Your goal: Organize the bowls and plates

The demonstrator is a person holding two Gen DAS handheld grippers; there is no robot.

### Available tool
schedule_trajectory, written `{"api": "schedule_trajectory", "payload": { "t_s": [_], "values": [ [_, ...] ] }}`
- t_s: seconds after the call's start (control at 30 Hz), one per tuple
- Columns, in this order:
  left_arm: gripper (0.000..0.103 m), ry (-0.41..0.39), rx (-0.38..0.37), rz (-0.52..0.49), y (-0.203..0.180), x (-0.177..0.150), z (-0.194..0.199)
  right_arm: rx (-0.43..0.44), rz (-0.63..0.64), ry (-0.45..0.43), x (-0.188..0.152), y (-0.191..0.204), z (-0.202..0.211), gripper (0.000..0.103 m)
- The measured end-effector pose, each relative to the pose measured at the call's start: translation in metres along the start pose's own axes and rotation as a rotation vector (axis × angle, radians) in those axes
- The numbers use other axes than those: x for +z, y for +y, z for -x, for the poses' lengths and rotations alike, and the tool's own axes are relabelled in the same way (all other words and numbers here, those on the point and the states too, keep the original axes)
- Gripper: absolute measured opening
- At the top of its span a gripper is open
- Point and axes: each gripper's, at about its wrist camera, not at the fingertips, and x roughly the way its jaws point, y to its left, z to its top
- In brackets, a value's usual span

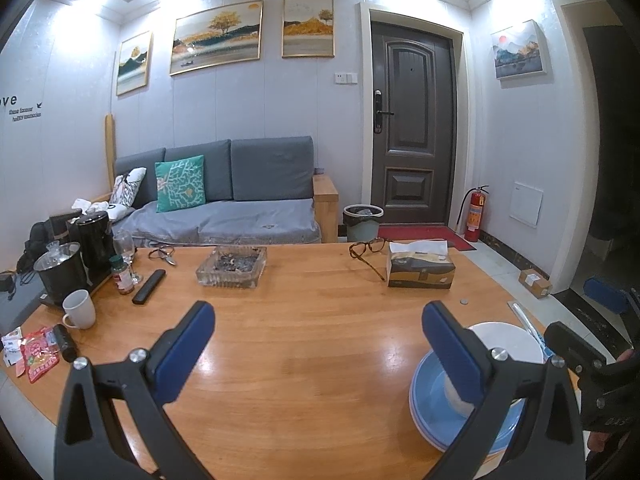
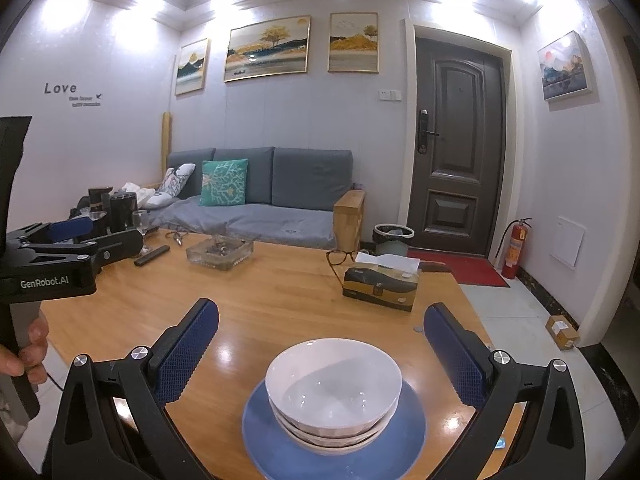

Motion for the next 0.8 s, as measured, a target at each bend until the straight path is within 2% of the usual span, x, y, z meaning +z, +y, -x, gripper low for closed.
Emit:
{"api": "schedule_trajectory", "payload": {
  "t_s": [0.8],
  "values": [
    [0.103, -0.001, -0.007, 0.013, 0.0016, 0.0008, 0.0008, -0.014, 0.007, -0.002, 0.0, 0.002, -0.0059, 0.102]
  ]
}}
